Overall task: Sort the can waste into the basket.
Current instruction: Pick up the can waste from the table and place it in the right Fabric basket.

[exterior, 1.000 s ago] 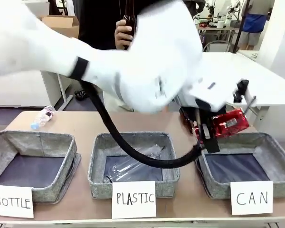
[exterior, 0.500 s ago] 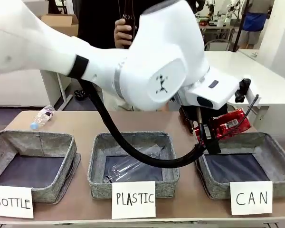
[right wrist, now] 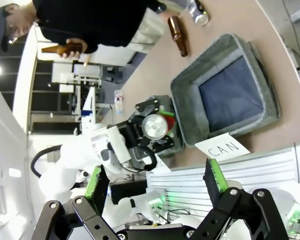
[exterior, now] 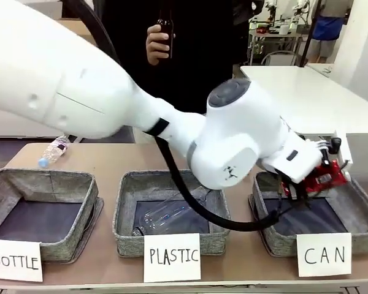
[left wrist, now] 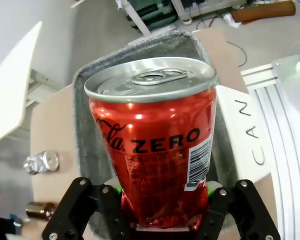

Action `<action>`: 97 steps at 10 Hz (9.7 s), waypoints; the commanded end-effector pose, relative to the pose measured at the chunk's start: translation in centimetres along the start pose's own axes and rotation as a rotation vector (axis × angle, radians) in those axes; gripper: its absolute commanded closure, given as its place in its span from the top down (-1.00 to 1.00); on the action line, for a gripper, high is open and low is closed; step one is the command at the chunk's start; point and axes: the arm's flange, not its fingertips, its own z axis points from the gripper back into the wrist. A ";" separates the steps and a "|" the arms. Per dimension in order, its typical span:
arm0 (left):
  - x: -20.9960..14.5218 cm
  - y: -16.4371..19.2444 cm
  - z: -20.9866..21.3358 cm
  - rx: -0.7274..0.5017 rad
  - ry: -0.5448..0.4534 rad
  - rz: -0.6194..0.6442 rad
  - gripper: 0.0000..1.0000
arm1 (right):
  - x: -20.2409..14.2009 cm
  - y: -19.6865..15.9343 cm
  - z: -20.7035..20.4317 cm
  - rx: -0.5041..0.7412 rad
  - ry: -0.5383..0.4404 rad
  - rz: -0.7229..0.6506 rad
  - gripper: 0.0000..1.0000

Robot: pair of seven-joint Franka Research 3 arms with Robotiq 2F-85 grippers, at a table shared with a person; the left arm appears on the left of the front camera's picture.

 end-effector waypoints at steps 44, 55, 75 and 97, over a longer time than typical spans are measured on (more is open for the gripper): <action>-42.8 -6.7 53.3 -0.002 -0.281 1.486 1.00 | 7.5 12.8 -19.7 -0.849 -0.017 0.685 1.00; -42.8 -6.7 53.3 -0.002 -0.281 1.486 1.00 | 22.1 11.0 -46.1 -0.858 0.358 0.781 1.00; -42.8 -6.7 53.3 -0.002 -0.281 1.486 1.00 | 28.1 -3.1 -63.5 -0.960 0.637 0.504 -0.29; -42.8 -6.7 53.3 -0.002 -0.281 1.486 1.00 | 11.9 3.0 -33.5 -0.612 0.758 0.627 -0.12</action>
